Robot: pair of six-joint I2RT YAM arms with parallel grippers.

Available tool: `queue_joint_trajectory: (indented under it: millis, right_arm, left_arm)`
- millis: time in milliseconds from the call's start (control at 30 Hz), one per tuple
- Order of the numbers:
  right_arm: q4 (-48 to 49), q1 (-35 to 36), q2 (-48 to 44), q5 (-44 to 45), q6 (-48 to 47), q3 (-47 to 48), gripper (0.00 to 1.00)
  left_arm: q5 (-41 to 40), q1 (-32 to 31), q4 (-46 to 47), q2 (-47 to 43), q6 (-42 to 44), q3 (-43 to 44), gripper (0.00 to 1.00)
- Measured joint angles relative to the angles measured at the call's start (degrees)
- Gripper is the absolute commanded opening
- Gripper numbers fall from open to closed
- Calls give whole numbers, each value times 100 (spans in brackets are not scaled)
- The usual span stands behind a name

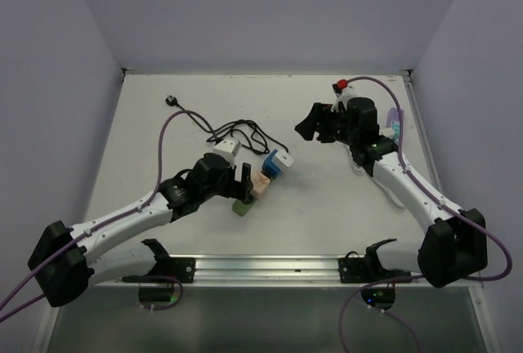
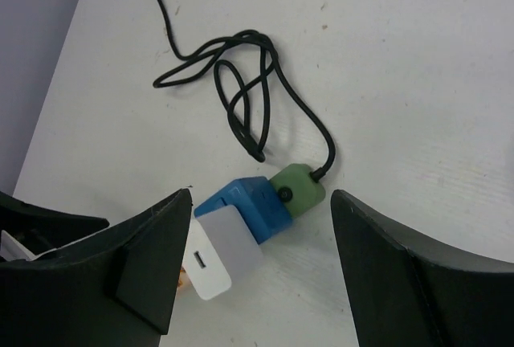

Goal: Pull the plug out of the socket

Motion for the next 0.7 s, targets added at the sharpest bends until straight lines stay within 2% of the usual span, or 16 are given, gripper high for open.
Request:
queue_joint_trajectory:
  millis: [100, 333, 500, 700]
  right_arm:
    - [17, -52, 90, -197, 81, -214, 73]
    - [107, -48, 92, -638, 120, -542, 73]
    - [240, -48, 389, -782, 116, -549, 64]
    - [334, -48, 1137, -861, 120, -549, 58]
  left_arm:
    - [13, -26, -15, -85, -55, 0, 100]
    - [96, -181, 188, 140, 345, -9, 100]
    - [72, -267, 304, 645, 634, 85, 100]
    - [-190, -348, 264, 1029, 636, 608, 99]
